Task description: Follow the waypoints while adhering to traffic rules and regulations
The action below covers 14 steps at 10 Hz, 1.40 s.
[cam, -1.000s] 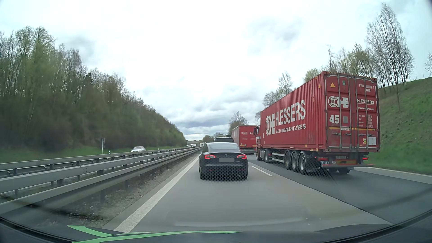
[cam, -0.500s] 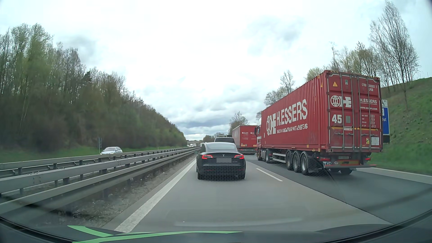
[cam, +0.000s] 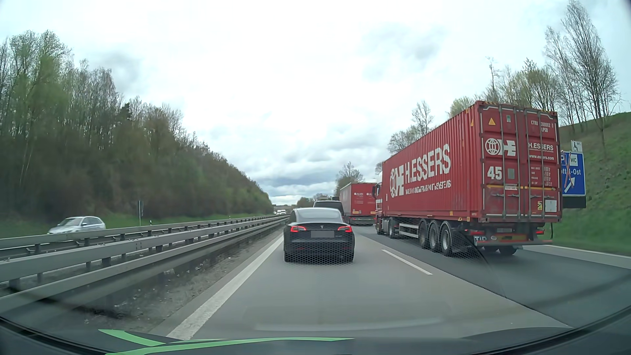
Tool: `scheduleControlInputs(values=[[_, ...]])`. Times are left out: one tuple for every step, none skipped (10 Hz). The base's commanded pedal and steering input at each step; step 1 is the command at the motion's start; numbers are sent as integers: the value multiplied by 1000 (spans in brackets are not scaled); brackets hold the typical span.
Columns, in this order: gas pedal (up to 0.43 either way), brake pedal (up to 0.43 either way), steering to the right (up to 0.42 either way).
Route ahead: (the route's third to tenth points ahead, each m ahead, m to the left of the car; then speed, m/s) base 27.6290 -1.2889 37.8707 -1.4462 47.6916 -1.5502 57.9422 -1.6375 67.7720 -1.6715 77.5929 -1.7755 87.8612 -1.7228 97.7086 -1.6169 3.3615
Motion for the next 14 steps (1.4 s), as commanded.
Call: scheduleControlInputs(values=[[0,0,-4],[0,0,-4],[0,0,-4],[0,0,-4],[0,0,-4],[0,0,-4],[0,0,-4],[0,0,-4],[0,0,-4],[0,0,-4],[0,0,-4],[0,0,-4],[0,0,-4],[0,0,-4]])
